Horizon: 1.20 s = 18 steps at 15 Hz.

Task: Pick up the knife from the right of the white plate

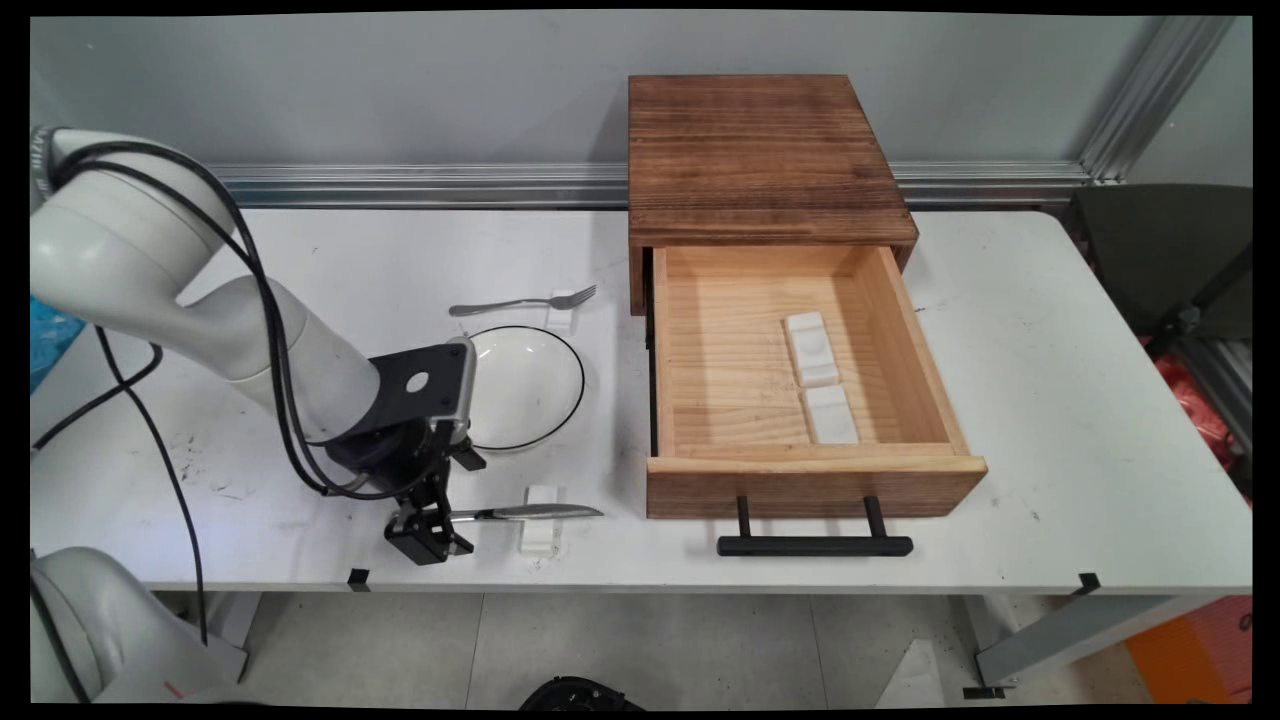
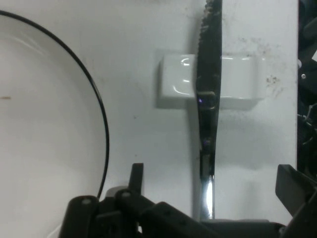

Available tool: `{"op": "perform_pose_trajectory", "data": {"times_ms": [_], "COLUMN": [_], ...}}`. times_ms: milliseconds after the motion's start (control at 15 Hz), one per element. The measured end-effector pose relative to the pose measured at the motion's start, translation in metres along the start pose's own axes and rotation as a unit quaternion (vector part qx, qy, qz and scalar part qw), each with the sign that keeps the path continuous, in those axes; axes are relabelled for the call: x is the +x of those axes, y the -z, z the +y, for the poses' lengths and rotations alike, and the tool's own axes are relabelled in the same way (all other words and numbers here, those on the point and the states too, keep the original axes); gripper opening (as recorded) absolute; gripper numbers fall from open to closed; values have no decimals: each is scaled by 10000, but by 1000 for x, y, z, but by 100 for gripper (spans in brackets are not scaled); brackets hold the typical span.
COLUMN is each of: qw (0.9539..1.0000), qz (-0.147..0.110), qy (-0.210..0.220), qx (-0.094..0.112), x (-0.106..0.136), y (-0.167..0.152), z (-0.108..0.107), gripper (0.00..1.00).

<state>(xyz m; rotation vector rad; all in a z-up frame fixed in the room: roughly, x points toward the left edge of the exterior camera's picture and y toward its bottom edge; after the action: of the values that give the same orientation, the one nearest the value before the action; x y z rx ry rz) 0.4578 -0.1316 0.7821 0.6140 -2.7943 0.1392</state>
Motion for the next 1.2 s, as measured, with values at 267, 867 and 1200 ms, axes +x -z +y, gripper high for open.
{"op": "perform_pose_trajectory", "data": {"times_ms": [267, 867, 1200], "qw": [10000, 9999, 9999], "qz": [46, 124, 147], "qy": [-28, -8, 24], "qx": [31, 49, 25], "x": [2, 5, 5], "y": [5, 3, -4], "z": [1, -1, -3], "gripper": [100, 100, 100]}}
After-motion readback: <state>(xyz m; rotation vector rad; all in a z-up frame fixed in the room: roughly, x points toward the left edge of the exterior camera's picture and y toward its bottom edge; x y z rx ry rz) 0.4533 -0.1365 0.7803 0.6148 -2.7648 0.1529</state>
